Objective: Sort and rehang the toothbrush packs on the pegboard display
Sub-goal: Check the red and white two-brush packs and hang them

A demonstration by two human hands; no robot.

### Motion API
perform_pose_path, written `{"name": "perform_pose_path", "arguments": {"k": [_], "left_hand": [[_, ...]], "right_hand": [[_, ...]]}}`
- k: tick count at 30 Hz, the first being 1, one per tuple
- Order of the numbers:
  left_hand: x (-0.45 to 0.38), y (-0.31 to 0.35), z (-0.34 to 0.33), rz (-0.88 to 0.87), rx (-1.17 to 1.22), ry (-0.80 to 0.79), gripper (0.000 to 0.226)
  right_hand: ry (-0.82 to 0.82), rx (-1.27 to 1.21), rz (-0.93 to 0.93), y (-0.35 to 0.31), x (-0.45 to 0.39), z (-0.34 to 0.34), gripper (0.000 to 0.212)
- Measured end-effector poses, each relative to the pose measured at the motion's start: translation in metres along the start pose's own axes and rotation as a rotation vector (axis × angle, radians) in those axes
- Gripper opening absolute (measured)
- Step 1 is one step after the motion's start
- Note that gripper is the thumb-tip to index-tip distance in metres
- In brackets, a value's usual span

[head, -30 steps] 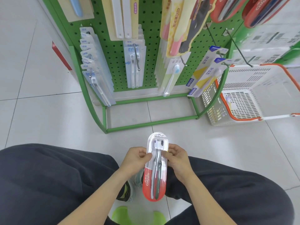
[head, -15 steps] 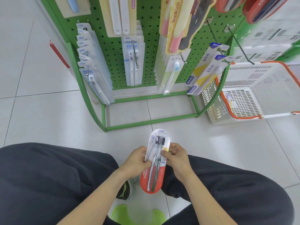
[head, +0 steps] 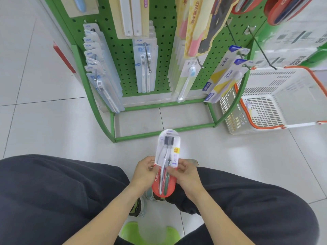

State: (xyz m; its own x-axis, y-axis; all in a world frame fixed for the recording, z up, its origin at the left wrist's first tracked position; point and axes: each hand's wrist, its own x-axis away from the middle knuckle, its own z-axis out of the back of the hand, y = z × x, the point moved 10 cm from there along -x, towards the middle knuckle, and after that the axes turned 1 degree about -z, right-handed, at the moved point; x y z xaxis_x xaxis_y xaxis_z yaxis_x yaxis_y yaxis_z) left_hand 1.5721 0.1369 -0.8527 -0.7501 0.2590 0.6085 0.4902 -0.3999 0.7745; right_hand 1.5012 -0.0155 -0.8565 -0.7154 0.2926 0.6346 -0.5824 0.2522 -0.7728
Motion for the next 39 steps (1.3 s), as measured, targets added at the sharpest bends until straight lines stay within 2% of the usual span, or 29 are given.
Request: {"name": "perform_pose_path", "arguments": {"k": [2,6,12,14,18,23,25,27,30,33,39], "left_hand": [[0.003,-0.003,0.003,0.027,-0.011,0.047,0.016],[0.012,-0.013,-0.022,0.106,-0.068,-0.164,0.014],[0.013,-0.006,-0.011,0.075,0.026,-0.030,0.016],[0.014,0.002,-0.012,0.064,0.096,-0.062,0.021],[0.022,0.023,-0.024,0.056,0.285,-0.251,0.039],[0.021,0.015,-0.013,0.081,0.301,-0.124,0.044],[0.020,0.017,-0.005,0.004,0.027,-0.052,0.051],[0.024,0.029,-0.001,-0.183,-0.338,0.041,0.065],[0.034,0.042,-0.022,-0.405,-0.501,-0.063,0.074],[0.043,0.044,-0.036,-0.416,-0.381,-0.164,0.074],[0.038,0.028,-0.028,-0.301,-0.079,-0.071,0.060]], "right_hand": [[0.041,0.070,0.043,-0.004,0.001,0.001,0.030],[0.139,-0.069,0.034,-0.005,-0.002,0.017,0.024],[-0.074,-0.002,0.093,-0.015,0.001,0.001,0.039],[-0.067,-0.037,0.120,-0.018,0.002,0.000,0.042],[-0.031,-0.305,0.116,-0.023,0.006,0.005,0.044],[-0.189,-0.348,0.122,-0.035,0.011,-0.008,0.043],[-0.172,-0.344,0.112,-0.033,0.011,-0.008,0.044],[-0.121,-0.318,0.105,-0.029,0.010,-0.006,0.045],[-0.135,-0.327,0.115,-0.027,0.013,-0.012,0.041],[-0.161,-0.425,0.033,-0.021,0.017,-0.021,0.037],[-0.123,-0.318,0.028,-0.013,0.011,-0.023,0.033]]}}
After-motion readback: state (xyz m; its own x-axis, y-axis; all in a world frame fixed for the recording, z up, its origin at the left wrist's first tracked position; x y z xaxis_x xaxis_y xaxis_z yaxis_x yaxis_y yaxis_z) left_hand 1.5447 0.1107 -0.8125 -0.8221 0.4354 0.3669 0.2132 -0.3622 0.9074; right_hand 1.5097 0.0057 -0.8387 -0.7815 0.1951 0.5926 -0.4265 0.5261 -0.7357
